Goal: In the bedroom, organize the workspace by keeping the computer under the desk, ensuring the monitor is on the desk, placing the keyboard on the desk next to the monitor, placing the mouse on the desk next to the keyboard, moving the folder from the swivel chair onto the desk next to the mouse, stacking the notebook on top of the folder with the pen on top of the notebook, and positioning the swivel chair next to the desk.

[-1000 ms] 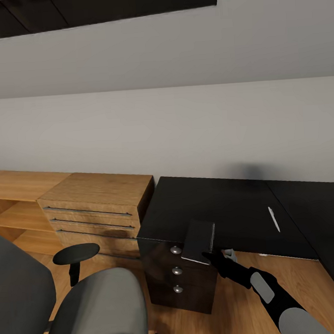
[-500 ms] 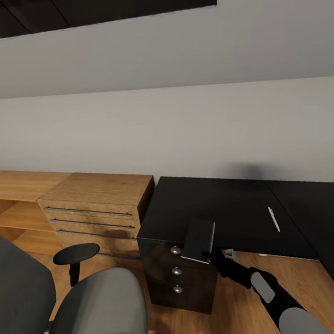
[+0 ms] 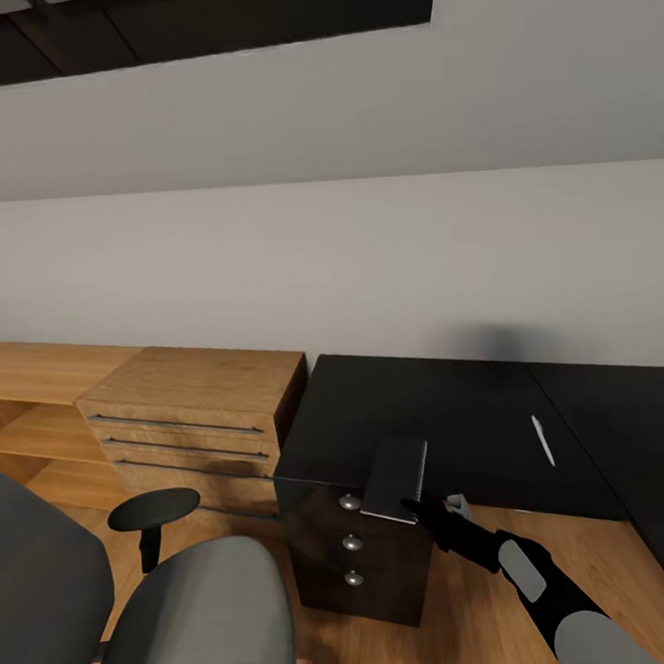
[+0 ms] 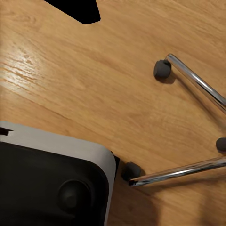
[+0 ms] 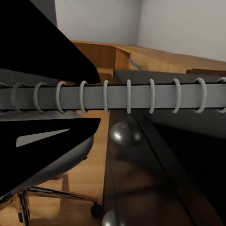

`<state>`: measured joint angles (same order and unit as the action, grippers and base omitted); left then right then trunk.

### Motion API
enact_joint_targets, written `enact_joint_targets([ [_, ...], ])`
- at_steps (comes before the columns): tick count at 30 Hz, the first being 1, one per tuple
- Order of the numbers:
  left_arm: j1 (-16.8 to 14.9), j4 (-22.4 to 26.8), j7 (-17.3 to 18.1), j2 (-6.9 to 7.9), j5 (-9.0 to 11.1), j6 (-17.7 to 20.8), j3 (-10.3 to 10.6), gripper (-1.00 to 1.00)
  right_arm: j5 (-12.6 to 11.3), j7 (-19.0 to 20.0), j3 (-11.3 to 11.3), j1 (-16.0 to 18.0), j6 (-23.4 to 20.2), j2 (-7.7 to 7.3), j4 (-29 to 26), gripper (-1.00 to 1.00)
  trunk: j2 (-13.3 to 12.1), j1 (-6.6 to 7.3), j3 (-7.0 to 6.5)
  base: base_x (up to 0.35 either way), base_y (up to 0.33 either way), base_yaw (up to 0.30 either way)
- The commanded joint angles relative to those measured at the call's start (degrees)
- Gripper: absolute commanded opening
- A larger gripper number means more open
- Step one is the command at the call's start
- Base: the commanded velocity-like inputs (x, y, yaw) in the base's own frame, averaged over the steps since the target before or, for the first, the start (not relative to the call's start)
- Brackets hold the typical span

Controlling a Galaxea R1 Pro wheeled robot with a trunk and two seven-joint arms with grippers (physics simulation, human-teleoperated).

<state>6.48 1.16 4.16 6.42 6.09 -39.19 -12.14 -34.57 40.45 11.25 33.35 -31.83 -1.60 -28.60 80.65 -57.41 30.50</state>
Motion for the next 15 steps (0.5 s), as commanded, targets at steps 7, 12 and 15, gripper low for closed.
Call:
enact_joint_targets([
  [7,0.02,0.07,0.41,0.00,0.59,0.02,-0.03,1.00,-0.06,0.04,0.09,0.05,-2.02,-0.05,-0.50,-1.00,-2.80,1.54,-1.22,0.000,0.000,0.000],
  [12,0.02,0.07,0.41,0.00,0.59,0.04,-0.04,1.00,0.51,-0.05,0.01,-0.02,-7.03,-0.22,-5.06,-1.00,-4.80,2.64,-2.12,0.000,0.000,0.000],
  [15,0.02,0.07,0.41,-0.01,0.59,0.03,-0.03,1.00,0.74,-0.08,-0.02,-0.03,-8.05,-0.88,-6.39,-1.00,-6.01,3.30,-2.66,0.000,0.000,0.000],
])
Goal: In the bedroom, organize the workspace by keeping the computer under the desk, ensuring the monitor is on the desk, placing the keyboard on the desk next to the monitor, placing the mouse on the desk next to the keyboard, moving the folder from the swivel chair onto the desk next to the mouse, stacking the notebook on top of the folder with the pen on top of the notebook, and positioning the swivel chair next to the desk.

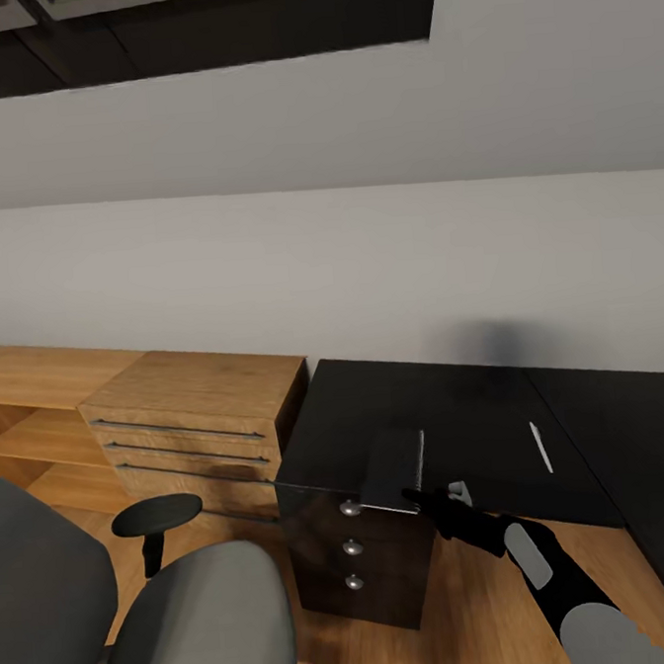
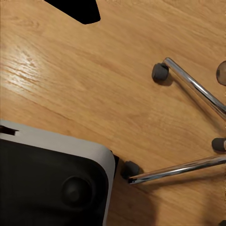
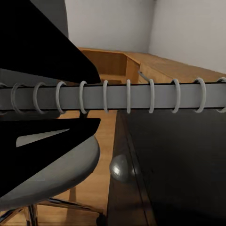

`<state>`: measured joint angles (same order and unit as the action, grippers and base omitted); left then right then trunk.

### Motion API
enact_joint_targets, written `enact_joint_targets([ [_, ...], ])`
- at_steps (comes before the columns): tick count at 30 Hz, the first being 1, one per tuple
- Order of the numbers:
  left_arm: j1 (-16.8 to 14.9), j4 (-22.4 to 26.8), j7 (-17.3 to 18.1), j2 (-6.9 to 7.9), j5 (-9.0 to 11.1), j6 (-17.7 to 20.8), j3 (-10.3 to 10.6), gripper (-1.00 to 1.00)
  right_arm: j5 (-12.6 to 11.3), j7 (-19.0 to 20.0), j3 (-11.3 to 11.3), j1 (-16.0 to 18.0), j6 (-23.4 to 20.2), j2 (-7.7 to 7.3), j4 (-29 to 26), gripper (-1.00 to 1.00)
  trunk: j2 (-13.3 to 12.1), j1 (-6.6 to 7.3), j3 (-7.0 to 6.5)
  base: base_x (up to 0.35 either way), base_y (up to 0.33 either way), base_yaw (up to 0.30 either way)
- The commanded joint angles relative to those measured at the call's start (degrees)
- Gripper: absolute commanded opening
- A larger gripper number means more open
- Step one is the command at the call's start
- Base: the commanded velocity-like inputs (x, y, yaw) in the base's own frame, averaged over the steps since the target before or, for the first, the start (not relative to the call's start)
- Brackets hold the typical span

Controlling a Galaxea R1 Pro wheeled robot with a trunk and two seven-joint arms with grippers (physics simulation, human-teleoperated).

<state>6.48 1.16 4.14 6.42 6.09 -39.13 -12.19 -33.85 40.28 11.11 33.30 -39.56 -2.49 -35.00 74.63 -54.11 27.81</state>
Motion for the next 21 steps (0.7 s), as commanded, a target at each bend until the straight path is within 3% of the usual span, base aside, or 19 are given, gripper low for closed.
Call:
enact_joint_targets([
  [1,0.02,0.07,0.43,0.00,0.59,-0.02,0.00,1.00,0.08,0.10,0.07,0.02,-0.58,-0.51,-0.37,-1.00,-0.39,0.23,-0.14,0.000,0.000,0.000],
  [7,0.02,0.07,0.43,0.00,0.59,0.01,0.01,1.00,0.25,0.05,-1.77,0.02,-1.66,-1.67,-2.43,-1.00,-2.80,1.54,-1.22,0.000,0.000,0.000],
  [12,0.02,0.07,0.43,0.00,0.59,0.02,0.00,1.00,1.56,-0.09,-2.61,-0.17,-7.76,-2.40,-8.22,-1.00,-4.80,2.64,-2.11,0.000,0.000,0.000],
  [15,0.02,0.07,0.43,0.00,0.59,0.02,0.01,1.00,2.15,-0.09,-2.65,-0.27,-9.09,-2.53,-9.07,-1.00,-6.00,3.30,-2.65,0.000,0.000,0.000],
  [21,0.04,0.07,0.43,0.00,0.59,0.02,-0.01,1.00,2.26,0.18,-2.69,-0.33,-10.34,-2.90,-9.61,-1.00,-6.00,3.30,-2.65,0.000,0.000,0.000],
])
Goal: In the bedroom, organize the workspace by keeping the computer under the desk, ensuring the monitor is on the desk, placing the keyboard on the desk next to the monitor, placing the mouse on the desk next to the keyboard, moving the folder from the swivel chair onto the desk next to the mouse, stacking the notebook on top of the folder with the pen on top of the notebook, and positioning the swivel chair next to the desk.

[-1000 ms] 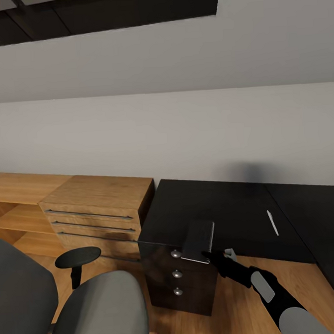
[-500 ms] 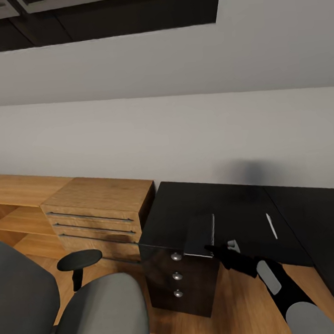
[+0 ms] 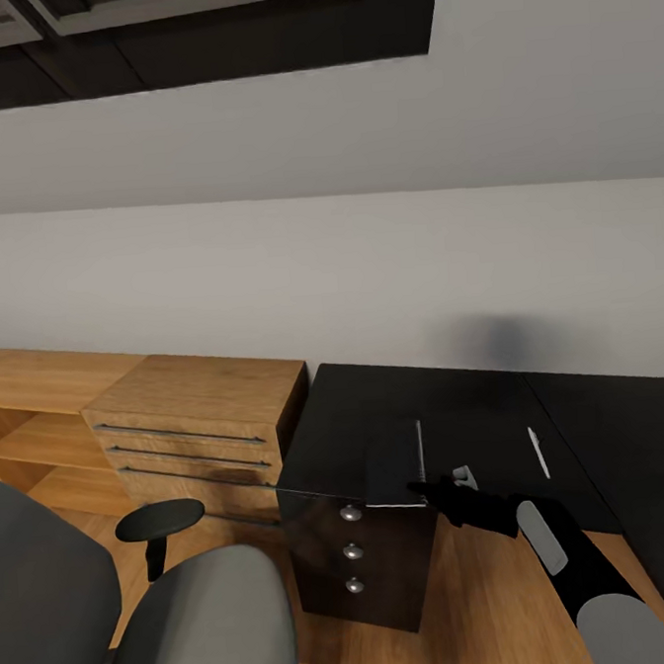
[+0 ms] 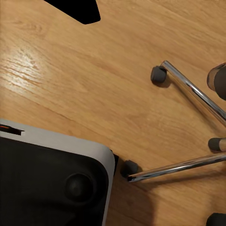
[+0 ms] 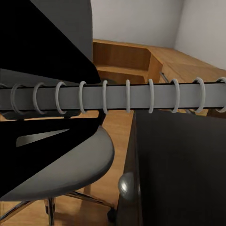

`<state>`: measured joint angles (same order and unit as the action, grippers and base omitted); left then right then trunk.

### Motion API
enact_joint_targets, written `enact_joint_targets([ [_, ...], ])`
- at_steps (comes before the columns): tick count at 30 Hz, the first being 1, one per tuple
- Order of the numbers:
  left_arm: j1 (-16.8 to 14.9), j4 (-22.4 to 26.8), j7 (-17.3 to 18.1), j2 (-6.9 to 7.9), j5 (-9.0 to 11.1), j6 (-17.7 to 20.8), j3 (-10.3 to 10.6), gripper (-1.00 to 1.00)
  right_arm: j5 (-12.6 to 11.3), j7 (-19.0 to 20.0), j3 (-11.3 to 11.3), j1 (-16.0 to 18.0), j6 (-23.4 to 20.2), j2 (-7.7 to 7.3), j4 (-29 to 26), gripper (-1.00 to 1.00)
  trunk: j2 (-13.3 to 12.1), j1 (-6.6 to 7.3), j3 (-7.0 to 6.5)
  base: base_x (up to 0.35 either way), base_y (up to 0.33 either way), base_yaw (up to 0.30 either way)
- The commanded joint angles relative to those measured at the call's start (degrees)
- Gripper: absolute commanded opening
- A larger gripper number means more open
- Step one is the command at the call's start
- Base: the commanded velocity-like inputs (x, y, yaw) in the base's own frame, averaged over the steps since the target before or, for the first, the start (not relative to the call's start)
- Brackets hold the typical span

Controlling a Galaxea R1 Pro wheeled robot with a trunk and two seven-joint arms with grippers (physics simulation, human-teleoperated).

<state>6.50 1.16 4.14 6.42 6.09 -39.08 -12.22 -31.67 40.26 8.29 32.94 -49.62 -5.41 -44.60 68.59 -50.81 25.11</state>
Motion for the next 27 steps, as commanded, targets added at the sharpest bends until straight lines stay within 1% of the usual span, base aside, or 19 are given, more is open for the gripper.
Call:
enact_joint_targets([
  [1,0.02,0.07,0.43,0.00,0.59,-0.03,0.01,1.00,0.04,0.22,0.13,0.03,-0.44,-0.07,-0.05,-1.00,0.03,0.00,0.05,0.000,0.000,0.000],
  [5,0.01,0.07,0.43,0.00,0.59,-0.03,0.00,1.00,-0.07,0.25,0.19,0.03,-0.68,-0.25,-0.11,-1.00,0.03,0.00,0.05,0.000,0.000,-0.037],
  [11,0.01,0.07,0.43,0.02,0.59,-0.03,0.00,1.00,-0.14,0.26,0.23,0.02,-1.12,-0.32,-0.12,-1.00,0.03,0.00,0.06,0.000,0.000,-0.160],
  [16,0.00,0.07,0.43,0.04,0.59,-0.08,0.00,1.00,-0.10,0.26,0.23,0.02,-1.10,-0.36,-0.06,-1.00,0.03,0.00,0.06,0.000,0.000,-0.037],
  [17,0.00,0.07,0.43,0.08,0.59,-0.11,0.00,1.00,-0.15,0.26,0.23,0.02,-1.12,-0.62,-0.05,-1.00,0.03,0.00,0.06,-0.063,0.000,-0.002],
  [21,0.00,0.07,0.43,0.05,0.59,-0.07,0.00,1.00,-0.19,0.26,0.27,0.02,-1.13,-0.72,-0.03,-1.00,0.03,0.00,0.06,-0.202,0.000,-0.001],
  [27,0.00,0.07,0.43,0.01,0.59,-0.04,0.00,1.00,-0.19,0.26,0.27,0.02,-1.10,-0.74,-0.04,-1.00,0.03,0.00,0.06,-0.299,0.000,-0.002],
])
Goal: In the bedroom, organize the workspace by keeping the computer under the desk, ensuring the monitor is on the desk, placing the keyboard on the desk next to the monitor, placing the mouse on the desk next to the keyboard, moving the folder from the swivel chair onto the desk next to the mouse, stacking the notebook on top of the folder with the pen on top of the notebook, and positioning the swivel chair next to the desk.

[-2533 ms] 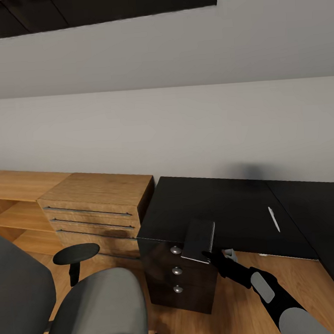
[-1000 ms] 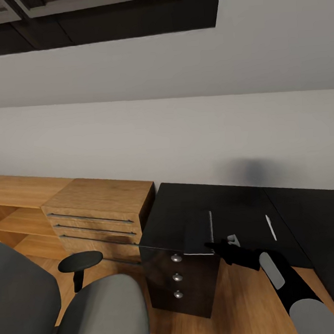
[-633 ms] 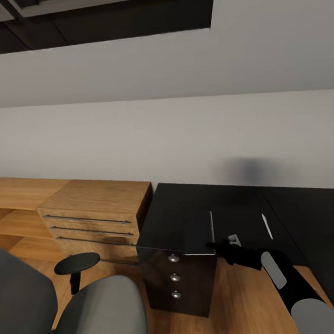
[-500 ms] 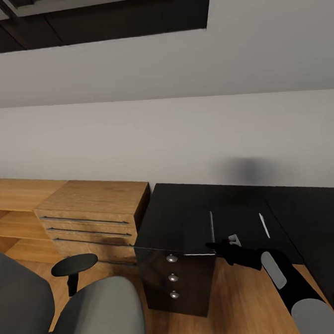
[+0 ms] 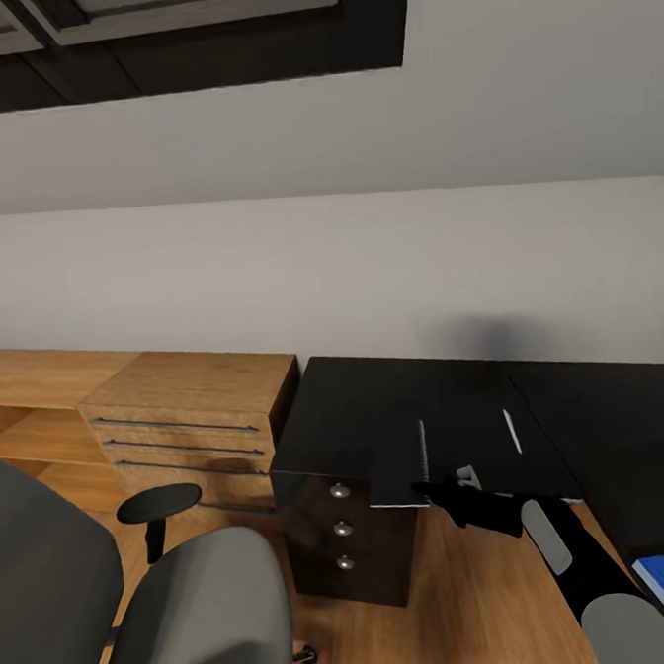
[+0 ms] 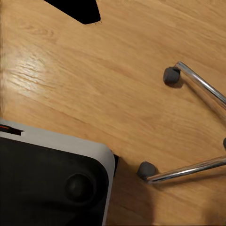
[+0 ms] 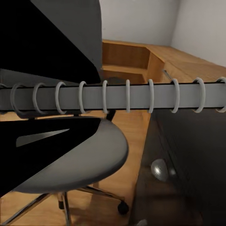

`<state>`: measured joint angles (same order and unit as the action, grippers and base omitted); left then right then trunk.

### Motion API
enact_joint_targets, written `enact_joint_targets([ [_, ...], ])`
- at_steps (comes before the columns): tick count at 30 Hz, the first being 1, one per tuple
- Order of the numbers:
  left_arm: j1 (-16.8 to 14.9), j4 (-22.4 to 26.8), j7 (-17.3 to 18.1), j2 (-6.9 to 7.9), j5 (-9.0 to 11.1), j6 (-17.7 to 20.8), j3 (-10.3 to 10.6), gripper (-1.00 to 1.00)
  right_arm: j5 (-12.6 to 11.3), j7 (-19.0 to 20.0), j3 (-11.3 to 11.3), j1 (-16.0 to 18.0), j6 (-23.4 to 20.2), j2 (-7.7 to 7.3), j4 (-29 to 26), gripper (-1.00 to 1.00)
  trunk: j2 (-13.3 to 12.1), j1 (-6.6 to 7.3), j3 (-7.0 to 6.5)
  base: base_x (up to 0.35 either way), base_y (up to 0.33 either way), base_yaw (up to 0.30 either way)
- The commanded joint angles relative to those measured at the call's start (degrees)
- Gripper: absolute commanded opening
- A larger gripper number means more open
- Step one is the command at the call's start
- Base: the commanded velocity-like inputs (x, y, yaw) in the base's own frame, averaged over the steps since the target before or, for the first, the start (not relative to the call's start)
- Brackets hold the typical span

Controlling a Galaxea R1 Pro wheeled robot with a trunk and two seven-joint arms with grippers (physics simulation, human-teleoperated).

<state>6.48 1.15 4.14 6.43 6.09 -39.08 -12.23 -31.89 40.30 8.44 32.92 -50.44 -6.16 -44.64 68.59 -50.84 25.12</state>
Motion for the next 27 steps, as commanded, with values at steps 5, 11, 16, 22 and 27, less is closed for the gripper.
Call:
enact_joint_targets([
  [5,0.02,0.08,0.43,0.00,0.59,-0.03,0.01,1.00,-0.01,0.21,0.17,0.03,-0.28,0.01,0.00,-1.00,0.04,0.03,0.05,-0.320,0.000,-0.048],
  [11,0.02,0.08,0.43,0.00,0.59,-0.03,0.01,1.00,-0.01,0.23,0.17,0.03,-0.34,-0.14,-0.01,-1.00,0.04,0.03,0.05,-0.136,0.000,-0.160],
  [16,0.03,0.08,0.42,-0.02,0.59,-0.03,0.01,1.00,-0.01,0.25,0.22,0.03,-0.36,-0.30,-0.01,-1.00,0.04,0.03,0.08,-0.018,0.000,-0.232],
  [22,0.02,0.08,0.28,-0.02,0.59,-0.03,0.01,1.00,-0.09,0.50,0.26,0.03,-0.36,-0.85,-0.06,-1.00,0.04,0.03,0.13,-0.003,0.000,-0.075],
  [27,0.02,0.08,0.26,-0.07,0.59,-0.03,0.01,1.00,-0.10,1.17,0.26,0.03,-0.36,-1.23,-0.08,-1.00,0.04,0.03,0.14,0.000,0.000,-0.010],
])
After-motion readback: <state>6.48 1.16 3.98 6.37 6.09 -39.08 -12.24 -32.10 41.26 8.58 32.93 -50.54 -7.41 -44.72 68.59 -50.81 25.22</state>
